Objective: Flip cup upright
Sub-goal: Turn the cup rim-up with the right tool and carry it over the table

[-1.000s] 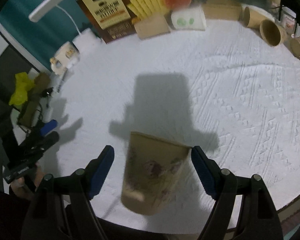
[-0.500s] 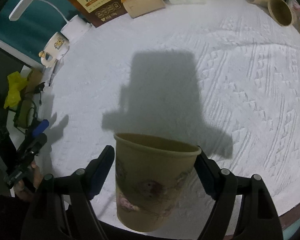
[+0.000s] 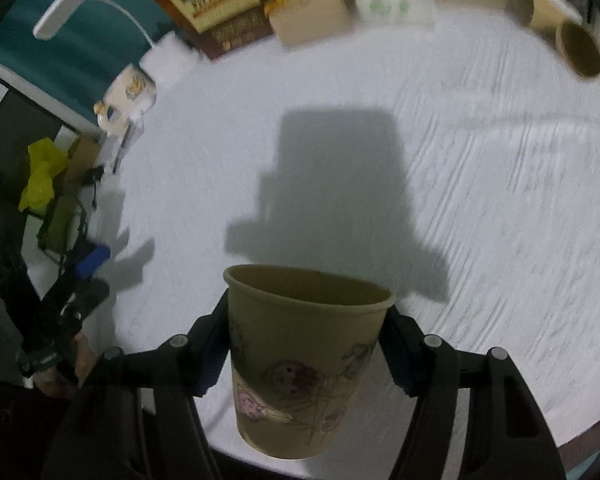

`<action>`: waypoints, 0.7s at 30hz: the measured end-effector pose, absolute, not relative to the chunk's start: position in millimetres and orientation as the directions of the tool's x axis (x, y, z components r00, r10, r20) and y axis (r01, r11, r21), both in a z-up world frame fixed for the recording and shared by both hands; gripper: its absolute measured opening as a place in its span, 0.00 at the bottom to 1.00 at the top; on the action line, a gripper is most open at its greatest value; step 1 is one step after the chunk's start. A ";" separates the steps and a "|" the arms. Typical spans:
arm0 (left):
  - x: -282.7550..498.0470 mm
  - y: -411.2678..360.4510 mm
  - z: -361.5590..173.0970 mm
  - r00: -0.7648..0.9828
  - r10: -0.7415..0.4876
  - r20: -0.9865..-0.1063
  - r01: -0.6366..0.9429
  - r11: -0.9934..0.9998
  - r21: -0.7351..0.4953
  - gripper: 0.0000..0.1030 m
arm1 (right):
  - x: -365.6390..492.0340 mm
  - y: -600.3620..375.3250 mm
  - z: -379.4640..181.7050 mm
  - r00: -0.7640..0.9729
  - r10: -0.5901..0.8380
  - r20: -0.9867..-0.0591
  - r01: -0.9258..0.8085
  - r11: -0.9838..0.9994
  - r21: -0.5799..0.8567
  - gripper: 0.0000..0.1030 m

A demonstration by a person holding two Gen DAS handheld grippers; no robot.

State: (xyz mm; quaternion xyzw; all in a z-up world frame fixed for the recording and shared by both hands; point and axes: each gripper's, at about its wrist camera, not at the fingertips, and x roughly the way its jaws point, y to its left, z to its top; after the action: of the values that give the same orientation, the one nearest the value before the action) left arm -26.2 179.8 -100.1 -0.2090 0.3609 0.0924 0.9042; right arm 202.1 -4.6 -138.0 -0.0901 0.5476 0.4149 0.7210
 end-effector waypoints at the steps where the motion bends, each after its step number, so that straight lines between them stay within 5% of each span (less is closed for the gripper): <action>1: -26.3 179.6 -99.8 0.722 0.017 -0.692 -0.318 0.896 -0.311 0.79 | 203.2 -5.0 -133.5 0.104 0.506 -0.856 -0.708 0.642 0.294 0.62; 10: -28.3 177.4 -98.4 0.708 0.024 -0.706 -0.322 0.900 -0.293 0.79 | 203.5 -23.0 -122.0 0.475 0.548 -0.688 -0.638 0.753 0.160 0.62; 21: -24.4 162.8 -101.3 0.692 -0.002 -0.722 -0.276 0.923 -0.268 0.79 | 152.2 -22.4 -120.1 0.790 0.386 -0.476 -0.518 0.836 -0.181 0.62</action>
State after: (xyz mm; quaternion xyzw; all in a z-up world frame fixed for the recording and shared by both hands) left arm -24.4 162.8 -101.3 -0.1808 0.3851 0.0760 0.9018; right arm 152.2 -22.4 -120.1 -0.1528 0.2155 0.2422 0.9336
